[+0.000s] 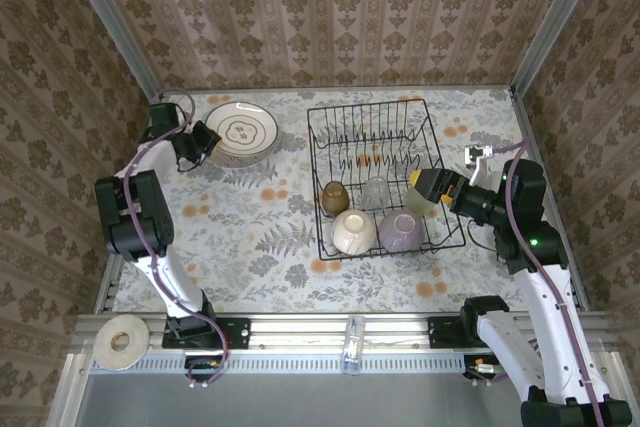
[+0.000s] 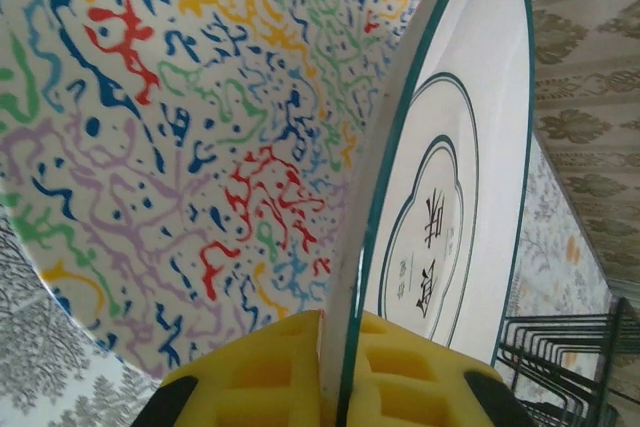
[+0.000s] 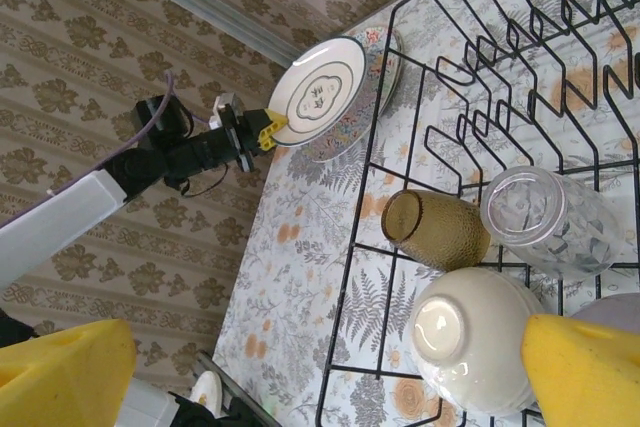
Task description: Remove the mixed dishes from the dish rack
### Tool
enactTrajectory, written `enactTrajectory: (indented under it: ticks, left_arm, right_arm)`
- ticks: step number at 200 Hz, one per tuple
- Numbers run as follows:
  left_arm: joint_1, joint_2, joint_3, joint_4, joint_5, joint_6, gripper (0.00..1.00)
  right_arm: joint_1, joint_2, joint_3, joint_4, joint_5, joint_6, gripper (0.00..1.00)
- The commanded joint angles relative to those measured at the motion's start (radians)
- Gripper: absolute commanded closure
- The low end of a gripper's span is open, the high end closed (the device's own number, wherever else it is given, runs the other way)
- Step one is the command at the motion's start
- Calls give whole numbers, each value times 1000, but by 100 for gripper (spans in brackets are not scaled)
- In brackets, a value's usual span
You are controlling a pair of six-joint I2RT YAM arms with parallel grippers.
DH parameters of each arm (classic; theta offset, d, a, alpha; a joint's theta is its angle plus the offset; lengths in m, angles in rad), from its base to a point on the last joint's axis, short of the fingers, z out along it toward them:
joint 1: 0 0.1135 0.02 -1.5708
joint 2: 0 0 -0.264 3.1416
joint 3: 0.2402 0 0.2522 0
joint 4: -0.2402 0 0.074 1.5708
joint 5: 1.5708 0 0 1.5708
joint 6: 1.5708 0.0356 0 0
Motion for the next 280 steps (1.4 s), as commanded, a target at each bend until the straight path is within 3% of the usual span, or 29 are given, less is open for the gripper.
enactTrajectory:
  ticks: [1,167,219,280]
  left_arm:
    - [15,39,51,-8,36,33,100]
    - [40,198,162,-29,30,46,97]
    - [48,187,155,-23,49,45,76]
    - [59,140,163,-58,36,68,39]
  right_arm:
    - [-3,-16,-11,-20,1,-10,0]
    - [-3,-60,-10,-69,11,15,0]
    - [-3,-81,-11,-80,14,26,0]
    - [-2,-91,-18,-74,9,45,0]
